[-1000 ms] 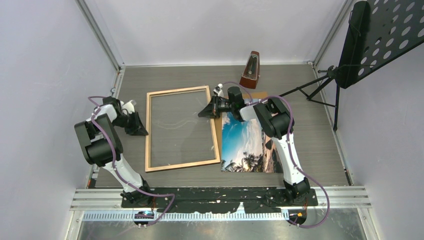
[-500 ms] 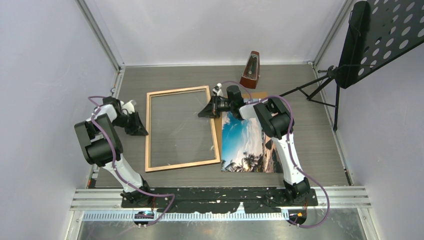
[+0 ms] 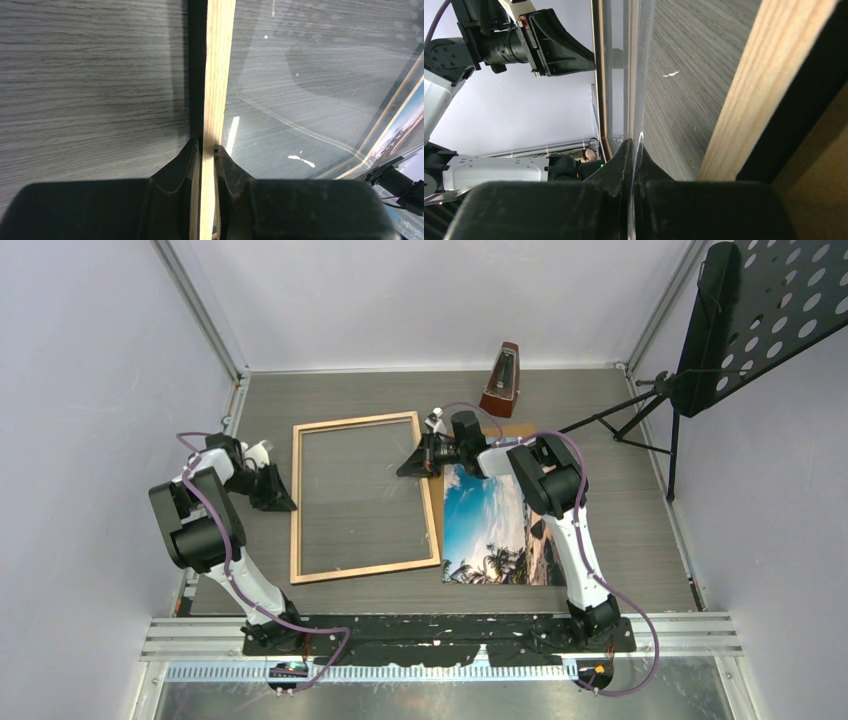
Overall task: Put the photo into the frame
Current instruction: Place the photo frame item in the photo frame.
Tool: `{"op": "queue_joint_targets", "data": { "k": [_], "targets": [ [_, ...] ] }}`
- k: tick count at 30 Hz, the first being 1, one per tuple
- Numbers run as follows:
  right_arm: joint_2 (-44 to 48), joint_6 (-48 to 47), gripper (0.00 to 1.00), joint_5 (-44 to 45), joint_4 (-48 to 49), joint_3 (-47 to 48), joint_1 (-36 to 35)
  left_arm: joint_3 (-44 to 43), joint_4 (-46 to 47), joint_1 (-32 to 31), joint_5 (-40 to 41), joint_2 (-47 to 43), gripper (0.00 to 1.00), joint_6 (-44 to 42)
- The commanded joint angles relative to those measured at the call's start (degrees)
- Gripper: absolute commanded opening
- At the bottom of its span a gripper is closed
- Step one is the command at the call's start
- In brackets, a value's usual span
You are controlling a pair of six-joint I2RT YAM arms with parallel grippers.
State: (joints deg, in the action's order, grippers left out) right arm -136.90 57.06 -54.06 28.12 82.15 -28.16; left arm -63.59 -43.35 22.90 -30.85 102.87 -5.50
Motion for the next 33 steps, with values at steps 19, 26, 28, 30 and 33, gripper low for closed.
{"op": "queue_joint_targets", "data": {
  "k": [19,26,28,30,33],
  "targets": [
    [2.09,-8.26,0.06,2.32,-9.17,4.51,-1.68,-0.37,-1.29,-0.13,-0.5,0.19,0.34,-1.49],
    [2.02,-11.28,0.06,3.92,-14.38,6.37,-1.63,-0.18,-1.47,-0.13,-0.09,-0.02,0.44,-1.86],
    [2.2,-12.05,0.06,4.34,-15.84,6.58,-1.63,-0.26,-1.49,-0.09,-0.02,0.1,0.45,-1.89],
    [2.32,-12.81,0.06,4.74,-16.72,6.68,-1.67,-0.33,-1.55,-0.13,-0.01,0.05,0.47,-1.97],
    [2.3,-13.23,0.06,4.99,-17.26,6.76,-1.6,-0.46,-1.83,-0.13,0.21,-0.13,0.51,-2.14]
  ]
}}
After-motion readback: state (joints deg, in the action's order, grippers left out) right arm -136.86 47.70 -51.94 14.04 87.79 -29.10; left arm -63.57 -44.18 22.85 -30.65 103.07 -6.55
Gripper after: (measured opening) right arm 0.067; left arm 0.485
